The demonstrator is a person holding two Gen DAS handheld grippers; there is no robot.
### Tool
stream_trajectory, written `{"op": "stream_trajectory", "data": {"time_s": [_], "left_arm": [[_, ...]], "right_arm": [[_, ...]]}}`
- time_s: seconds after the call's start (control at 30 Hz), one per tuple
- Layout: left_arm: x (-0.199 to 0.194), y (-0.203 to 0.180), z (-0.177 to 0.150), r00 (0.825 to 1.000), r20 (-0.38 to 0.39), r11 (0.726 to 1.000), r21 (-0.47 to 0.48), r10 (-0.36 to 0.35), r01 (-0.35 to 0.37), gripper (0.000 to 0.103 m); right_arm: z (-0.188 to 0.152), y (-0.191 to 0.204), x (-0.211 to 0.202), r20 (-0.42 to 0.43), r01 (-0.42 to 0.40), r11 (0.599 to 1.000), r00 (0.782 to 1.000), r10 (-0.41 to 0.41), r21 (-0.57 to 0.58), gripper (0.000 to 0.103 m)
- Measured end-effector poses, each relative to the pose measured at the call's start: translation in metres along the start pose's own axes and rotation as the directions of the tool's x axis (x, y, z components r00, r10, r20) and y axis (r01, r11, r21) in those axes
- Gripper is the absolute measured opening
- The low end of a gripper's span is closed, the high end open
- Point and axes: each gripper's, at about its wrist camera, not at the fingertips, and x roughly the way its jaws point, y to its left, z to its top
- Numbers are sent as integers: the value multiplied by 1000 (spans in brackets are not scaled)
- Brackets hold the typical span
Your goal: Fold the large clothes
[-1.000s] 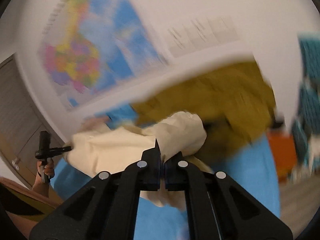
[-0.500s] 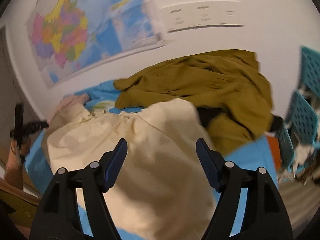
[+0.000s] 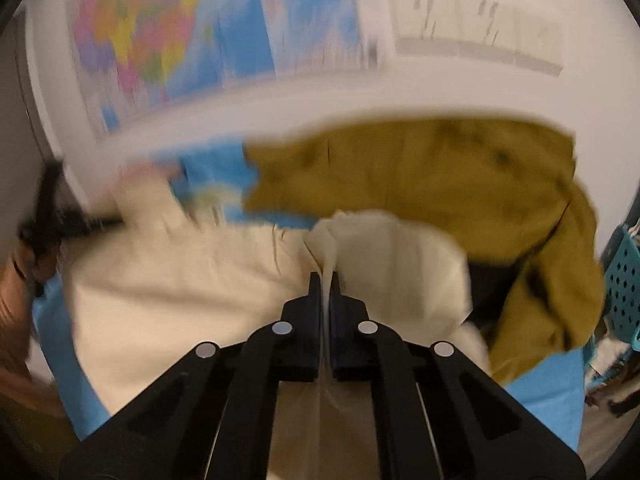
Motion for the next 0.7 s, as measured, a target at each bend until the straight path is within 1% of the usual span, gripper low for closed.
{"op": "stream_trajectory", "data": {"time_s": [0.03, 0.07, 0.1, 0.13, 0.17, 0.2, 0.23, 0.27, 0.3, 0.33, 0.37, 0.4, 0.47, 0.5, 0.53, 0.57, 0.6, 0.63, 0.67, 0.7], "left_arm": [[-6, 4, 5, 999, 32, 999, -28, -16, 17, 5], [-6, 5, 8, 999, 49, 999, -38, -13, 15, 5], [-5, 6, 11, 998, 60, 999, -50, 0, 3, 5], [3, 8, 11, 999, 37, 998, -62, 1, 2, 5], [14, 9, 9, 1000, 3, 998, -66, 4, -4, 7], [23, 9, 7, 999, -26, 998, -60, 26, -28, 8], [35, 8, 3, 996, -55, 996, -45, 71, -73, 15], [43, 6, -1, 992, -60, 993, -14, 113, -114, 26], [47, 3, -5, 988, -56, 990, 7, 140, -140, 30], [49, 3, -8, 986, -48, 987, 13, 163, -162, 38], [49, 4, -9, 985, -39, 985, 13, 171, -170, 42], [48, 4, -10, 985, -33, 986, 10, 169, -169, 43], [40, 7, -11, 987, -20, 987, -13, 161, -161, 48], [34, 8, -12, 987, -10, 987, -27, 161, -161, 53], [26, 7, -13, 986, 3, 985, -37, 168, -168, 62], [18, 7, -14, 987, 26, 986, -43, 159, -158, 62], [5, 8, -17, 991, 58, 992, -36, 124, -122, 63], [-6, 9, -21, 991, 79, 994, -25, 108, -106, 64], [-15, 8, -24, 990, 95, 994, -16, 107, -106, 67], [-25, 8, -29, 989, 111, 995, -4, 97, -97, 67]], "right_arm": [[4, 3, -6, 53, 17, 1000, 998, -16, -8, 3], [7, 4, -4, 70, 35, 999, 997, -35, -13, 3], [7, 3, 5, 41, 50, 999, 998, -49, -15, 3], [6, 0, 17, 4, 68, 998, 998, -68, -15, 3], [0, -3, 36, -67, 79, 996, 995, -80, -29, 4], [-6, -4, 51, -127, 85, 995, 988, -90, -43, 5], [-13, -4, 62, -164, 101, 993, 980, -109, -56, 7], [-19, -3, 71, -189, 105, 992, 975, -118, -75, 10], [-23, -1, 77, -208, 109, 990, 970, -125, -87, 12], [-25, -2, 76, -206, 116, 989, 969, -132, -88, 13], [-25, -3, 76, -203, 119, 990, 970, -133, -79, 16], [-25, -5, 74, -204, 116, 991, 971, -126, -62, 18], [-23, -11, 66, -192, 115, 993, 974, -118, -25, 34], [-23, -13, 64, -186, 106, 994, 977, -106, -5, 39], [-23, -16, 54, -171, 95, 995, 981, -90, 19, 46], [-22, -17, 39, -137, 81, 996, 988, -75, 35, 46], [-22, -17, 27, -115, 74, 996, 991, -69, 40, 47], [-22, -18, 13, -86, 74, 996, 994, -69, 50, 48], [-22, -17, 1, -63, 73, 996, 996, -69, 60, 51], [-25, -19, -10, -50, 79, 994, 996, -76, 71, 54]]}}
